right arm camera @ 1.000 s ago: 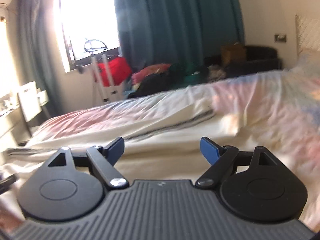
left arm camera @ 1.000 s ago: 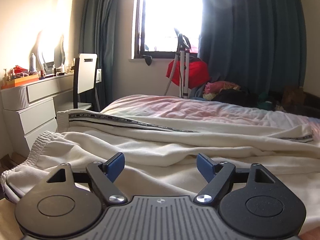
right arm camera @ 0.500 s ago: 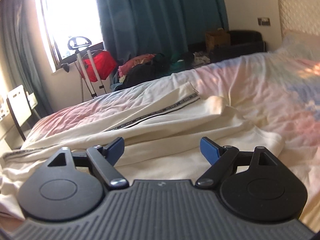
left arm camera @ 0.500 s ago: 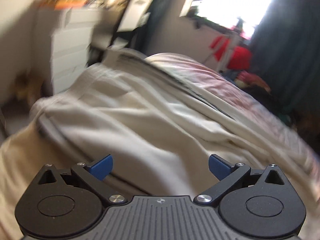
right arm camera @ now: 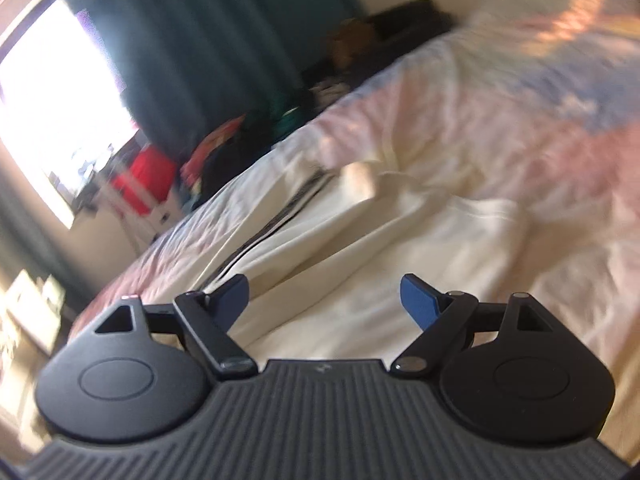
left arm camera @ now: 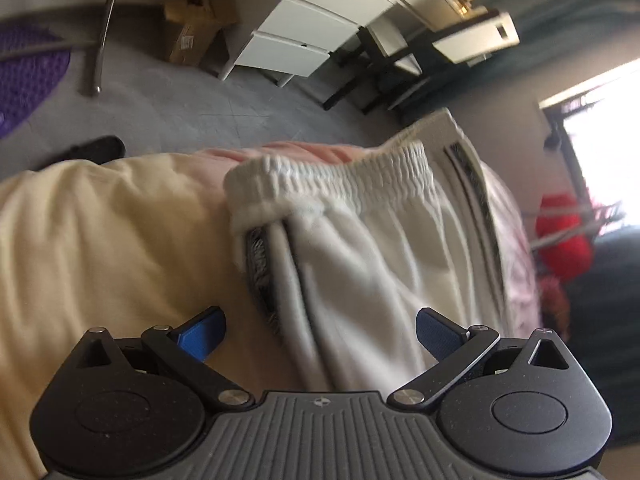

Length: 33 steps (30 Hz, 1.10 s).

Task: Fold clothes

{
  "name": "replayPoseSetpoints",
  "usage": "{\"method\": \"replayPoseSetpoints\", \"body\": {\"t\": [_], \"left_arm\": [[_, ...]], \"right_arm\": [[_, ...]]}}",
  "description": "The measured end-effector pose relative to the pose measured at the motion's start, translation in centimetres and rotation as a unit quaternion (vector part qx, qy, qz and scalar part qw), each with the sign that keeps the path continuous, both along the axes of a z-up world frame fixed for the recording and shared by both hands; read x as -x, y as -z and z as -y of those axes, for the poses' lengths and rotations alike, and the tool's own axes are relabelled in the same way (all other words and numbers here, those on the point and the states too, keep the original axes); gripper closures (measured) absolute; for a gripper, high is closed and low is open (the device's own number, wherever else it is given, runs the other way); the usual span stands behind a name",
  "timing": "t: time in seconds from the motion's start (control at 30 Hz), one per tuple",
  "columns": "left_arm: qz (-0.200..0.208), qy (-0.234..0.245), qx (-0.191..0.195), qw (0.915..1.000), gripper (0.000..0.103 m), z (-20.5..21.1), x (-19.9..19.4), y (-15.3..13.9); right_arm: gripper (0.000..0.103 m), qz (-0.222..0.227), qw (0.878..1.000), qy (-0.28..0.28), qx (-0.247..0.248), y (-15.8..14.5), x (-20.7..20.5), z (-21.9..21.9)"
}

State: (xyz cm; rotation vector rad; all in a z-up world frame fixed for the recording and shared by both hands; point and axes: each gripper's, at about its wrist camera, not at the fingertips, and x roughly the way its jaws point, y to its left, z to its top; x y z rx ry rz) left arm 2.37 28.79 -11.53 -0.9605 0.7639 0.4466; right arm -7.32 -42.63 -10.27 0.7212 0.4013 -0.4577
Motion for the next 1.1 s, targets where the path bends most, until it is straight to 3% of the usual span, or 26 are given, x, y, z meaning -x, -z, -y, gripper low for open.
{"method": "replayPoseSetpoints", "body": {"t": [0.17,0.3,0.37,0.5,0.67,0.7,0.77,0.8,0.83,0.9,1.1], "left_arm": [[0.011,0.021,-0.013,0.9996,0.015,-0.1,-1.0,0.2],[0.020,0.038,-0.023,0.9988,0.015,-0.3,-1.7,0.4],[0.025,0.047,-0.028,0.9982,0.016,-0.3,-2.1,0.5],[0.030,0.038,-0.032,0.9983,0.034,-0.4,-2.0,0.6],[0.050,0.035,-0.025,0.9978,0.051,-0.8,-1.8,0.5],[0.056,0.034,-0.024,0.9975,0.058,-0.9,-1.8,0.4],[0.073,0.029,-0.024,0.9966,0.076,-1.0,-1.5,0.1],[0.084,0.024,-0.026,0.9958,0.088,-1.0,-1.2,-0.2],[0.096,0.019,-0.028,0.9948,0.088,-1.0,-0.9,-0.5],[0.124,0.020,-0.039,0.9913,0.090,-0.9,-0.3,-1.5],[0.200,0.020,-0.058,0.9780,0.092,-0.6,1.9,-5.2]], "right_arm": [[0.018,0.008,0.991,0.122,-0.053,1.5,2.5,3.9],[0.018,0.007,0.979,0.163,-0.121,3.7,3.5,5.6],[0.017,-0.008,0.974,0.169,-0.150,5.1,2.8,6.2],[0.019,-0.043,0.961,0.169,-0.217,8.2,0.4,7.8],[0.021,-0.042,0.968,0.161,-0.188,9.3,-1.8,9.0],[0.025,-0.040,0.969,0.165,-0.181,9.6,-2.1,9.5],[0.063,-0.030,0.968,0.177,-0.173,10.1,-2.3,10.3],[0.074,-0.030,0.968,0.183,-0.172,10.2,-2.2,10.5],[0.092,-0.024,0.967,0.183,-0.175,10.2,-2.0,10.6],[0.095,0.003,0.965,0.186,-0.183,9.9,-1.0,10.7],[0.097,0.073,0.972,0.185,-0.128,5.4,1.6,9.9]]}}
